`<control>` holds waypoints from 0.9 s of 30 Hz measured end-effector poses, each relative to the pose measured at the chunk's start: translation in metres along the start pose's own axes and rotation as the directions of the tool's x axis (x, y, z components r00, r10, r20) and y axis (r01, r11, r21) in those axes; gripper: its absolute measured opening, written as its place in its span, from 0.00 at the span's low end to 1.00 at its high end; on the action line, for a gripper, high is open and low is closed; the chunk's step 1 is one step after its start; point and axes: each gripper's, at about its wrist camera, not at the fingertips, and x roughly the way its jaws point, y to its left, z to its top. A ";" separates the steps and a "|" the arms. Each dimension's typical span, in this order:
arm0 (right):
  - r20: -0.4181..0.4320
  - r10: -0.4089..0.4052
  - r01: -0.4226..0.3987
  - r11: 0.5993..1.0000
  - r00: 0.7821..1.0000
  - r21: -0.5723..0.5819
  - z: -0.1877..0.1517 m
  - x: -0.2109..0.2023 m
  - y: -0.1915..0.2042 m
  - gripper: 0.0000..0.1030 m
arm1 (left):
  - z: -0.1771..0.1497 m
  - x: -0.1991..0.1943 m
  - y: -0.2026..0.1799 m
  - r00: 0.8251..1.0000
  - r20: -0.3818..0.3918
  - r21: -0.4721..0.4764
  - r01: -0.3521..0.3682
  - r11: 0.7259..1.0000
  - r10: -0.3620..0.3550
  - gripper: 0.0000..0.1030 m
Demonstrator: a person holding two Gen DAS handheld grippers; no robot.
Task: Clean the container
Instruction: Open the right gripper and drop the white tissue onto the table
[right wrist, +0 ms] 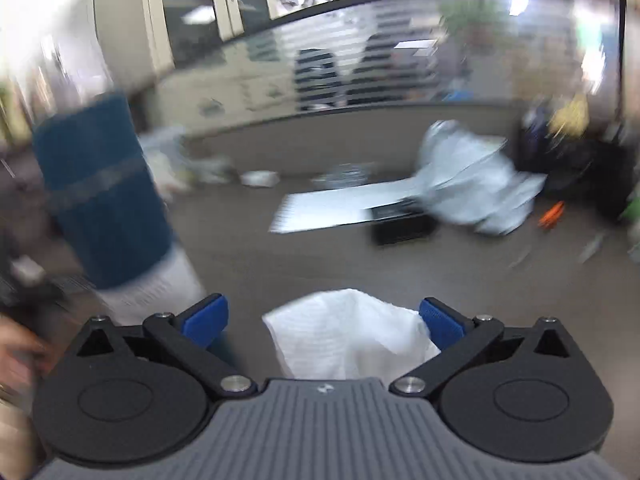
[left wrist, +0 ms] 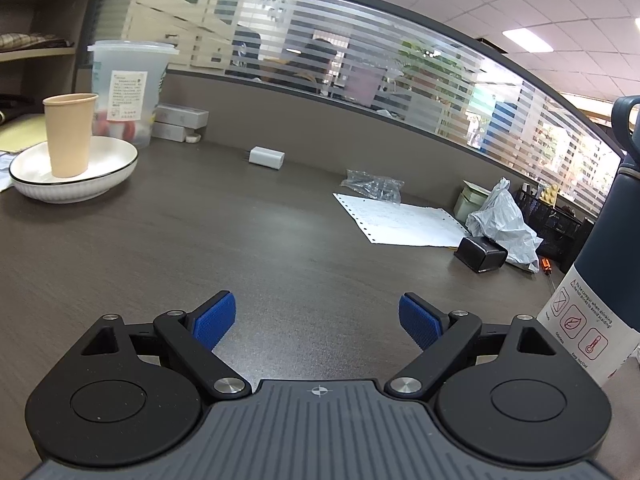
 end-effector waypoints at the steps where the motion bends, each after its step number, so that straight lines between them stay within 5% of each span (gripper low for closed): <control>1: 0.007 -0.044 0.044 0.999 0.999 0.005 0.002 0.000 -0.002 1.00 | 0.000 0.000 0.000 1.000 0.001 0.000 0.000 1.000 0.000 0.90; 4: 0.071 -0.260 0.267 0.957 0.963 -0.110 0.000 -0.002 0.008 1.00 | 0.000 0.000 0.003 1.000 0.001 -0.007 0.003 1.000 -0.003 0.90; 7: 0.061 -0.014 0.012 0.999 0.998 0.039 0.005 -0.014 -0.008 1.00 | 0.000 0.002 0.004 1.000 -0.003 -0.013 0.001 1.000 -0.001 0.90; 11: 0.043 0.027 -0.032 0.991 0.999 0.127 0.007 -0.015 -0.017 1.00 | -0.001 0.002 0.003 1.000 -0.005 -0.007 0.005 1.000 -0.005 0.90; 12: 0.059 0.176 -0.184 0.961 0.983 0.205 0.007 -0.016 -0.027 1.00 | -0.001 0.002 0.003 1.000 -0.005 -0.005 0.004 1.000 -0.004 0.90; 14: 0.097 0.299 -0.315 0.898 0.949 0.309 0.007 -0.015 -0.038 1.00 | -0.001 0.002 0.003 1.000 -0.006 -0.010 0.003 1.000 -0.003 0.90; 17: 0.100 0.234 -0.254 0.904 0.967 0.343 0.008 -0.015 -0.043 1.00 | -0.001 0.002 0.003 1.000 -0.003 -0.005 0.006 1.000 -0.007 0.90; 20: 0.125 0.420 -0.430 0.795 0.899 0.427 0.006 -0.011 -0.054 1.00 | -0.001 0.002 0.004 1.000 -0.003 -0.005 0.005 1.000 -0.005 0.90; 21: 0.120 0.393 -0.405 0.808 0.912 0.428 0.007 -0.012 -0.053 1.00 | -0.001 0.002 0.004 1.000 -0.003 -0.005 0.005 1.000 -0.005 0.90; 22: 0.071 0.196 -0.208 0.909 0.978 0.360 0.011 -0.016 -0.042 1.00 | -0.001 0.002 0.003 1.000 -0.003 -0.005 0.005 1.000 -0.005 0.90; 23: 0.057 0.096 -0.110 0.944 0.994 0.313 0.013 -0.020 -0.034 1.00 | -0.001 0.002 0.003 1.000 -0.003 -0.005 0.005 1.000 -0.005 0.90; 25: 0.067 0.064 -0.078 0.968 0.996 0.238 0.012 -0.025 -0.024 1.00 | -0.002 0.002 0.003 1.000 -0.002 -0.003 0.007 1.000 -0.007 0.90; 27: 0.065 0.162 -0.175 0.939 0.985 0.295 0.011 -0.023 -0.028 1.00 | -0.002 0.002 0.003 1.000 -0.003 -0.006 0.005 1.000 -0.005 0.90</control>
